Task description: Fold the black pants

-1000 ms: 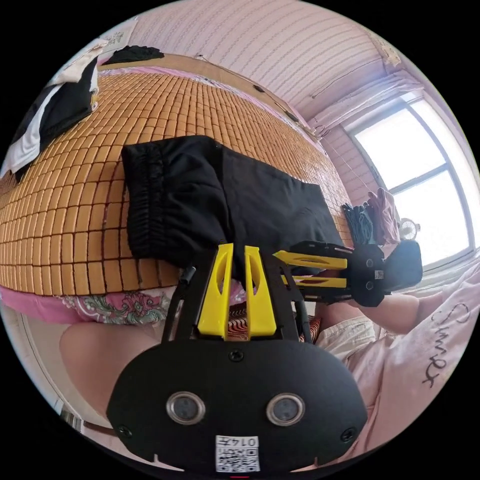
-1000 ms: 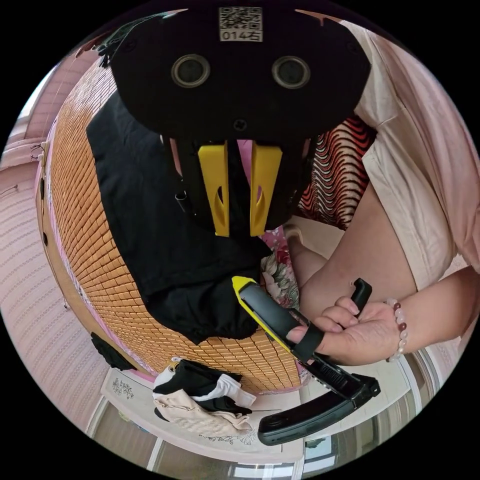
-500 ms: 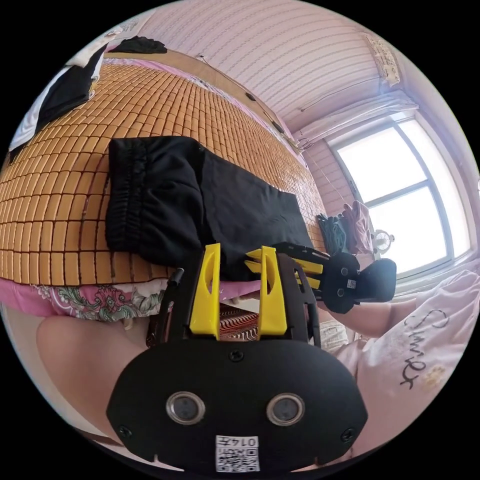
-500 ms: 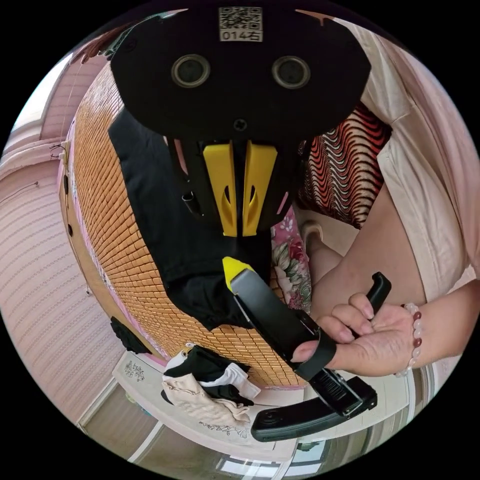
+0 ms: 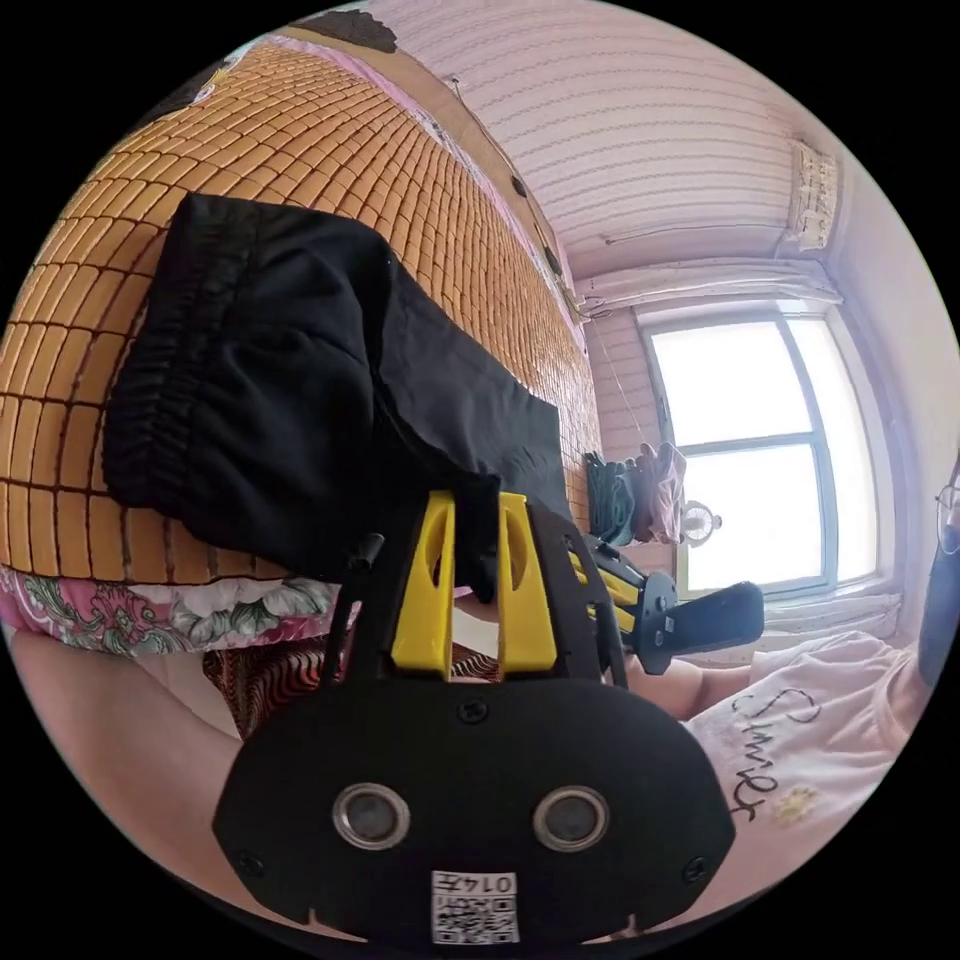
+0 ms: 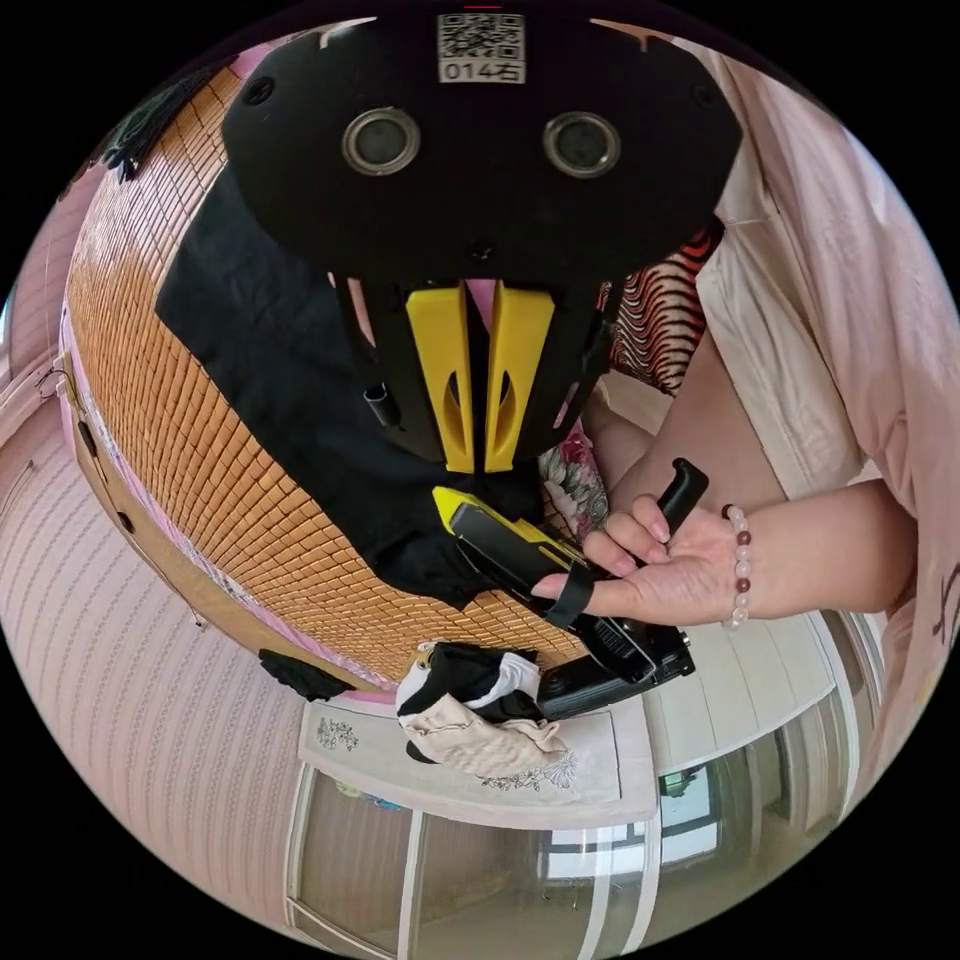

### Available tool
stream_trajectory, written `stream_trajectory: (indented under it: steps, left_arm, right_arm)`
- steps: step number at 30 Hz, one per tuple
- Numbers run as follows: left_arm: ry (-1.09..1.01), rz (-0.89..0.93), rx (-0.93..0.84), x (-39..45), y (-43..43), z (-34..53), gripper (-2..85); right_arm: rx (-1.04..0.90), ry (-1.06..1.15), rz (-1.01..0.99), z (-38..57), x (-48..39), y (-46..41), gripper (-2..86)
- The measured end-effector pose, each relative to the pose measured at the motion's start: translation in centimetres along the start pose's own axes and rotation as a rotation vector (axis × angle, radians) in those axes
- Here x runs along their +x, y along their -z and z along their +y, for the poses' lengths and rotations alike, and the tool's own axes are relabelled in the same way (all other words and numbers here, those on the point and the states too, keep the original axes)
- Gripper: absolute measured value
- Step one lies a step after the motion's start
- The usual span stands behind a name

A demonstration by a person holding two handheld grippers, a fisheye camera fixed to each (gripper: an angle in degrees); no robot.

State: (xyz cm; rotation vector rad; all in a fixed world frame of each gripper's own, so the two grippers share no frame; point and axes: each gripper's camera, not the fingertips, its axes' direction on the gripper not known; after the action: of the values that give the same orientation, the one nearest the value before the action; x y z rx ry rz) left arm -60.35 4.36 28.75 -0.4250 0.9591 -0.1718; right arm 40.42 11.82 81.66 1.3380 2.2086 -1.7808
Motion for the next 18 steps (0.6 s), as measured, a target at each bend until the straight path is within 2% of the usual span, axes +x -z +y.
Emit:
stream_trajectory:
  steps: [3, 6, 8, 10, 12, 14, 16, 18]
  left_arm:
    - [-0.081, -0.011, 0.035, 2.4, 0.0, -0.4, 1.3]
    - [-0.212, -0.024, 0.068, 5.3, 1.0, -1.9, 0.2]
    - [-0.359, -0.101, 0.091, 8.3, 3.0, -2.6, 0.0]
    - [-0.551, -0.277, 0.134, 12.3, 6.5, -2.1, 0.1]
    - [-0.587, -0.4, 0.158, 13.1, 8.4, -1.3, 0.5]
    - [-0.519, -0.453, 0.16, 11.1, 9.1, -0.8, 1.0]
    - [-0.293, -0.471, 0.008, 4.7, 7.0, -1.1, 1.8]
    - [-0.144, -0.446, -0.109, 0.1, 4.9, -0.7, 2.1]
  right_arm:
    - [0.026, 0.03, 0.053, -0.5, 0.9, 0.6, 0.1]
    - [0.104, -0.039, 0.07, -2.0, 3.1, 2.0, 0.4]
    - [0.178, -0.131, -0.015, -3.7, 5.2, 3.1, 0.6]
    - [0.263, -0.163, -0.15, -6.5, 6.8, 3.6, 0.8]
    - [0.278, -0.139, -0.218, -8.5, 6.9, 2.4, 0.9]
    - [0.218, -0.118, -0.256, -9.9, 6.3, -0.6, 1.0]
    - [0.006, -0.109, -0.316, -10.7, 5.5, -6.2, 1.2]
    - [-0.106, -0.108, -0.372, -10.5, 5.3, -8.8, 1.1]
